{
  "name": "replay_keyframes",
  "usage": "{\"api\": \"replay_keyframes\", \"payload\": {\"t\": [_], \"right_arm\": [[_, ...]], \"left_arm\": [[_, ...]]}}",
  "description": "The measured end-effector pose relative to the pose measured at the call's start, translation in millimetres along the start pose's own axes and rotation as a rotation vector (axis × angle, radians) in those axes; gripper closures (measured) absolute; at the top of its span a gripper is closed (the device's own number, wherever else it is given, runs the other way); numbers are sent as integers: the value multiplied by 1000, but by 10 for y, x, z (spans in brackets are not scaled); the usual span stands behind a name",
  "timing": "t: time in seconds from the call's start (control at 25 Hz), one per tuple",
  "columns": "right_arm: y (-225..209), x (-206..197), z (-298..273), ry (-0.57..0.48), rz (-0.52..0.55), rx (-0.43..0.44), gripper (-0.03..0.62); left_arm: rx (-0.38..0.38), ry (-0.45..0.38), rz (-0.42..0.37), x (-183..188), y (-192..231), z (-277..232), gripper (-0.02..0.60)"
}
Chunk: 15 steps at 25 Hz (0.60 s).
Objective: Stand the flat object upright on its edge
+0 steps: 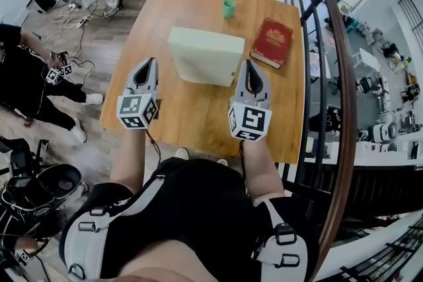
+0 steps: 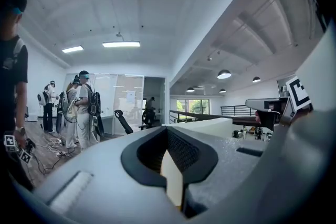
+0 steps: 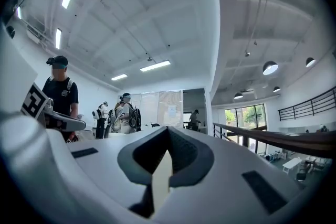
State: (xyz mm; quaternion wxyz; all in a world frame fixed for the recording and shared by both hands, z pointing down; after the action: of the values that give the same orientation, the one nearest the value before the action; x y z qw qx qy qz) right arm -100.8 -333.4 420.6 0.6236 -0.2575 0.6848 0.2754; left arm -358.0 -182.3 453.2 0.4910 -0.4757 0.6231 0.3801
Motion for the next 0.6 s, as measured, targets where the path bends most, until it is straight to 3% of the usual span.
{"api": "replay_keyframes", "payload": {"t": [0.24,0.6], "right_arm": [[137,-267,102,65,-14,48,591],[123,-308,113,65,-64,61,591]], "left_arm": [[1,13,9,-101,-131,173,577],[-11,27,-7,-93,-245,160,577]]}}
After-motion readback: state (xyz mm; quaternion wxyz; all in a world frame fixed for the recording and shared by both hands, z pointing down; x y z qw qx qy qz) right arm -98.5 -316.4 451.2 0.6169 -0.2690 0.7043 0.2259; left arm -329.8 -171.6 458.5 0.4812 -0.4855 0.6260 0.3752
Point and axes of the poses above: the fingertips, and each gripper's own axes: z backward along the fingers, y to its left, x out of its top, the point moved 5 cm from there along z, backward along the fingers, and after that the axes turned 12 degrees about y, right-handed, at the moved point
